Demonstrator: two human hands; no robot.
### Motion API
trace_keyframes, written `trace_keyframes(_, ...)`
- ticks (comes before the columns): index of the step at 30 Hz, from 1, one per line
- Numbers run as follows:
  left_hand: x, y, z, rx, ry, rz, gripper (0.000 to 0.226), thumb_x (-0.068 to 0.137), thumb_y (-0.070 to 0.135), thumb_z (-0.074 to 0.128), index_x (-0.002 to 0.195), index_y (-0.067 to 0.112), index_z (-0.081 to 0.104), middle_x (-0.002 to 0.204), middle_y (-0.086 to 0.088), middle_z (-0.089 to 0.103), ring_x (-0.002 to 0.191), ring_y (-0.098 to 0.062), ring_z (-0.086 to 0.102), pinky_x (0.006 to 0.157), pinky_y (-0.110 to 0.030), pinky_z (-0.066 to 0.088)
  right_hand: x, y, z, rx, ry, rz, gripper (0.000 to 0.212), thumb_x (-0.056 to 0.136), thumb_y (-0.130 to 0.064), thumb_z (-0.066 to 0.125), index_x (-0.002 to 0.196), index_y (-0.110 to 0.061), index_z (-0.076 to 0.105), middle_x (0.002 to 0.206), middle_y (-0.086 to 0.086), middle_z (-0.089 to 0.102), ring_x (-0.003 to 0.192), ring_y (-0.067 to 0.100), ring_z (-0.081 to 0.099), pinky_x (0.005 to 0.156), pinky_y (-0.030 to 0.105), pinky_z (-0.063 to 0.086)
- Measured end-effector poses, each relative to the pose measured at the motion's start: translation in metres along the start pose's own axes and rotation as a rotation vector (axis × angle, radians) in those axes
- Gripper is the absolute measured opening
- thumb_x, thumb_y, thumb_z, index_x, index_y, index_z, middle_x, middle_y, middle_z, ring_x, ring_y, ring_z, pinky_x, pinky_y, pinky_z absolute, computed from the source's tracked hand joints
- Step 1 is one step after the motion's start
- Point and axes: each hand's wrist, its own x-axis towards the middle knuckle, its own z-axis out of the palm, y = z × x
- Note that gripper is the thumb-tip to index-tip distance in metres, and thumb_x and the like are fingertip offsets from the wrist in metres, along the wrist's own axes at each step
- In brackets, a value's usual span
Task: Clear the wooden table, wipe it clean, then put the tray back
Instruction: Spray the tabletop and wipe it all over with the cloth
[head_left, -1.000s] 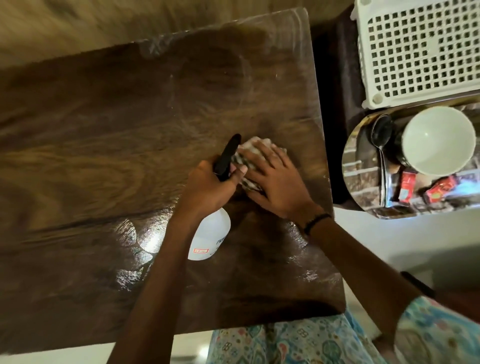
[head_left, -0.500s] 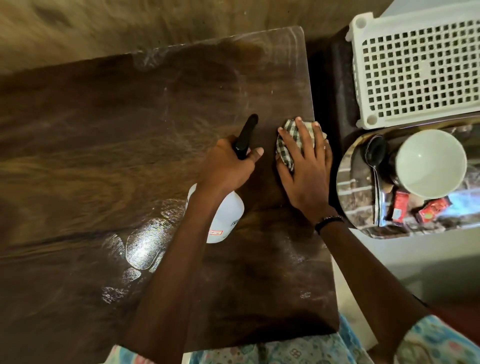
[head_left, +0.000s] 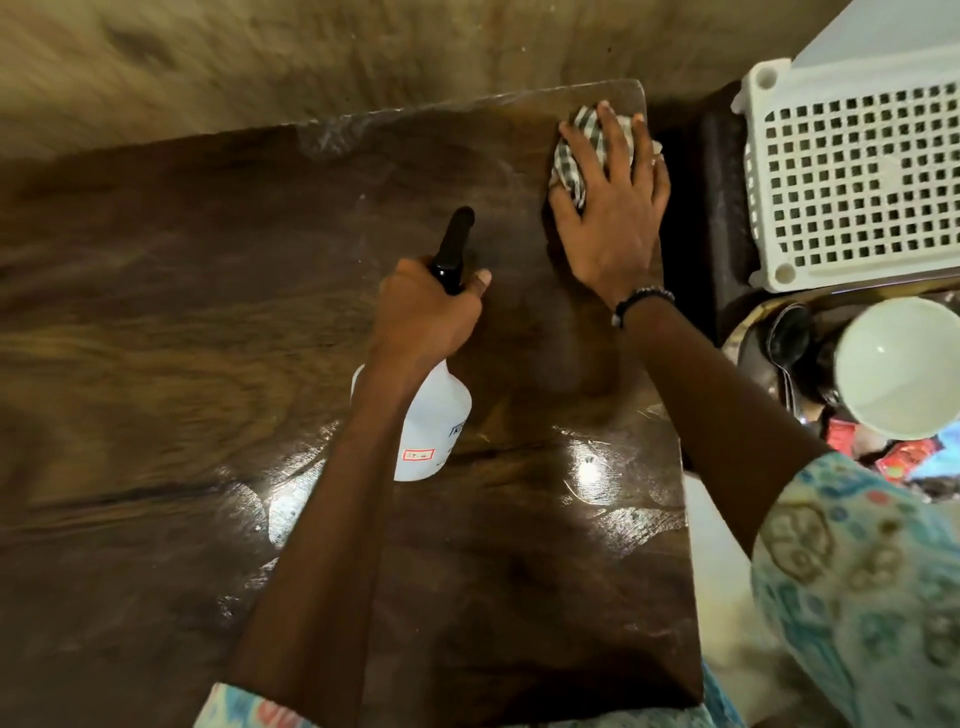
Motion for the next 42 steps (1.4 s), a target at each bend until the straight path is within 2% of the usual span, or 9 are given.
trace_keyframes(5, 0.01, -0.016, -0.023, -0.061, 0.001, -0.036, 0.031, 0.086, 0.038, 0.062, 0.106, 0.016, 0.054, 0.108, -0.011, 0.062, 0.098, -0.026, 0.062, 0.085, -0.035, 0.05, 0.034, -0.036, 0.011, -0.056, -0.055, -0.093, 0.054, 0.095, -0.048, 0.033, 0.148, -0.036, 0.028, 0.16, -0.004, 0.015, 0.149, 0.027, 0.006, 0.118, 0.046, 0.005)
trace_keyframes(9, 0.017, -0.028, -0.041, -0.081, 0.026, -0.045, 0.049, 0.083, 0.039, 0.065, 0.123, 0.014, 0.053, 0.116, -0.014, 0.063, 0.104, -0.031, 0.061, 0.092, -0.043, 0.052, 0.041, -0.093, 0.024, -0.083, -0.139, -0.262, 0.054, 0.096, -0.05, 0.029, 0.148, -0.037, 0.026, 0.161, -0.003, 0.015, 0.149, 0.027, 0.007, 0.119, 0.047, 0.005)
trace_keyframes(15, 0.019, -0.042, -0.065, -0.096, 0.036, 0.014, 0.04, 0.084, 0.037, 0.065, 0.121, 0.023, 0.056, 0.097, -0.008, 0.066, 0.082, -0.025, 0.06, 0.076, -0.037, 0.05, 0.017, -0.157, 0.045, -0.127, -0.245, -0.665, 0.053, 0.096, -0.038, 0.034, 0.148, -0.036, 0.027, 0.16, -0.001, 0.016, 0.148, 0.029, 0.008, 0.118, 0.044, 0.001)
trace_keyframes(19, 0.019, -0.05, -0.071, -0.138, 0.018, -0.025, 0.033, 0.083, 0.038, 0.066, 0.109, 0.018, 0.061, 0.081, -0.005, 0.061, 0.078, -0.023, 0.056, 0.069, -0.031, 0.046, -0.028, -0.108, 0.04, -0.1, -0.299, -0.89, 0.052, 0.092, -0.045, 0.041, 0.141, -0.027, 0.043, 0.155, 0.005, 0.031, 0.145, 0.032, 0.021, 0.118, 0.048, 0.013)
trace_keyframes(22, 0.016, -0.056, -0.073, -0.166, -0.008, -0.063, 0.033, 0.083, 0.041, 0.065, 0.103, 0.015, 0.06, 0.079, -0.005, 0.059, 0.078, -0.024, 0.056, 0.069, -0.033, 0.045, -0.051, -0.035, 0.016, -0.128, -0.234, -0.85, 0.052, 0.091, -0.047, 0.044, 0.141, -0.033, 0.041, 0.154, 0.003, 0.033, 0.144, 0.03, 0.024, 0.116, 0.046, 0.016)
trace_keyframes(25, 0.013, -0.061, -0.076, -0.183, -0.035, -0.065, 0.028, 0.083, 0.042, 0.064, 0.097, 0.018, 0.06, 0.089, -0.008, 0.063, 0.079, -0.023, 0.057, 0.071, -0.034, 0.046, -0.038, 0.018, -0.009, -0.121, -0.164, -0.562, 0.052, 0.094, -0.047, 0.037, 0.145, -0.036, 0.034, 0.158, 0.001, 0.025, 0.146, 0.029, 0.017, 0.117, 0.048, 0.017)
trace_keyframes(31, 0.008, -0.07, -0.08, -0.238, -0.038, -0.045, 0.032, 0.082, 0.042, 0.065, 0.102, 0.017, 0.06, 0.09, -0.007, 0.063, 0.082, -0.022, 0.056, 0.074, -0.034, 0.047, 0.028, -0.04, 0.008, -0.122, -0.044, -0.175, 0.054, 0.094, -0.05, 0.033, 0.146, -0.037, 0.032, 0.159, -0.003, 0.02, 0.148, 0.028, 0.012, 0.117, 0.045, 0.011)
trace_keyframes(35, 0.005, -0.073, -0.086, -0.262, -0.046, -0.017, 0.019, 0.084, 0.038, 0.064, 0.077, 0.027, 0.05, 0.075, -0.001, 0.055, 0.08, -0.021, 0.054, 0.074, -0.033, 0.044, 0.035, -0.137, 0.04, -0.115, -0.134, -0.382, 0.055, 0.094, -0.052, 0.032, 0.147, -0.038, 0.029, 0.16, -0.001, 0.019, 0.147, 0.031, 0.011, 0.117, 0.047, 0.007)
trace_keyframes(42, 0.004, -0.092, -0.101, -0.254, -0.014, 0.037, 0.016, 0.082, 0.038, 0.067, 0.08, 0.027, 0.055, 0.07, -0.001, 0.055, 0.07, -0.02, 0.054, 0.068, -0.034, 0.044, 0.018, -0.203, 0.066, -0.16, -0.264, -0.859, 0.052, 0.095, -0.047, 0.037, 0.146, -0.04, 0.03, 0.159, -0.005, 0.019, 0.148, 0.025, 0.012, 0.119, 0.044, 0.007)
